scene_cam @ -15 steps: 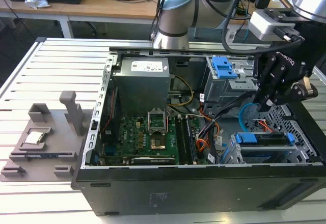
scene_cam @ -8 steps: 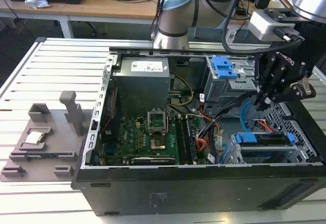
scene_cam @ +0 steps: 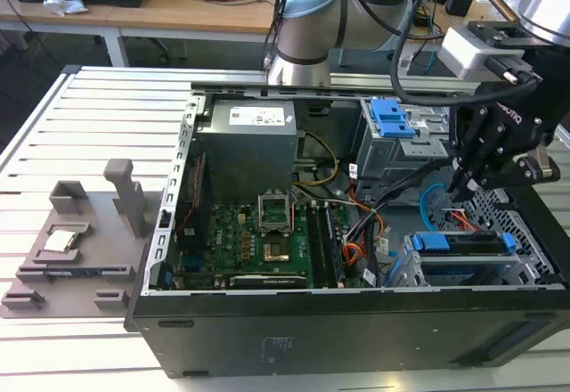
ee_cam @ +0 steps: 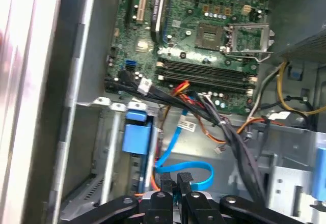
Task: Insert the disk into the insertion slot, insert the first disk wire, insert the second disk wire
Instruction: 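Insert the second disk wire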
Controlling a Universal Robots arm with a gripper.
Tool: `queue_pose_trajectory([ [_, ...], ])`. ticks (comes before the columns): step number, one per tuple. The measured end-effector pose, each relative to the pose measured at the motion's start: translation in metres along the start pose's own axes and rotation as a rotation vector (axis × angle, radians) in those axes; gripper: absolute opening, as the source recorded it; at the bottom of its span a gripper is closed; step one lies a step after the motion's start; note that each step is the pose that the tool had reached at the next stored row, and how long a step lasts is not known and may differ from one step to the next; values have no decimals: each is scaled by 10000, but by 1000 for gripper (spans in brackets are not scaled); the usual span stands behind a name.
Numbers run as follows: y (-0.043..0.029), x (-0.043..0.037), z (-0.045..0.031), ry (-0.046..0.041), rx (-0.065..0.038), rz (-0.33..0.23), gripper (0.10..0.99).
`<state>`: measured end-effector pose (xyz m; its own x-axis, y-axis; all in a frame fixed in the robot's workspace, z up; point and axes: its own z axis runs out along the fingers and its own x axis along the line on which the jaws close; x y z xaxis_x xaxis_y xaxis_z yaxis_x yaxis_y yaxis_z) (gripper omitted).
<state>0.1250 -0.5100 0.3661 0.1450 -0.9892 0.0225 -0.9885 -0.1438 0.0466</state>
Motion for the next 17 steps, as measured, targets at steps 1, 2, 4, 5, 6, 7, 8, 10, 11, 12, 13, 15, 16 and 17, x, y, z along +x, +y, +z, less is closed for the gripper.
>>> queue_pose_trajectory([
  [1, 11, 77, 6, -1, 0, -1, 165],
  [2, 19, 136, 11, -1, 0, 0, 165],
  [4, 35, 248, 24, 0, 0, -1, 165],
  [5, 41, 294, 35, -2, 1, -1, 165],
  [6, 47, 343, 52, -1, 0, 11, 165],
  [7, 48, 351, 68, -6, 1, 44, 165],
  [8, 47, 352, 83, -9, -2, 140, 165],
  [10, 41, 352, 133, -31, -9, 500, 165],
  [11, 38, 352, 146, -33, -11, 548, 165],
  [12, 25, 348, 166, -37, -15, 573, 165],
  [13, 13, 338, 174, -36, -17, 573, 165],
  [15, -8, 271, 191, -60, -17, 573, 165],
  [16, -23, 248, 196, -63, -16, 571, 165],
  [17, -38, 245, 198, -62, -17, 571, 165],
])
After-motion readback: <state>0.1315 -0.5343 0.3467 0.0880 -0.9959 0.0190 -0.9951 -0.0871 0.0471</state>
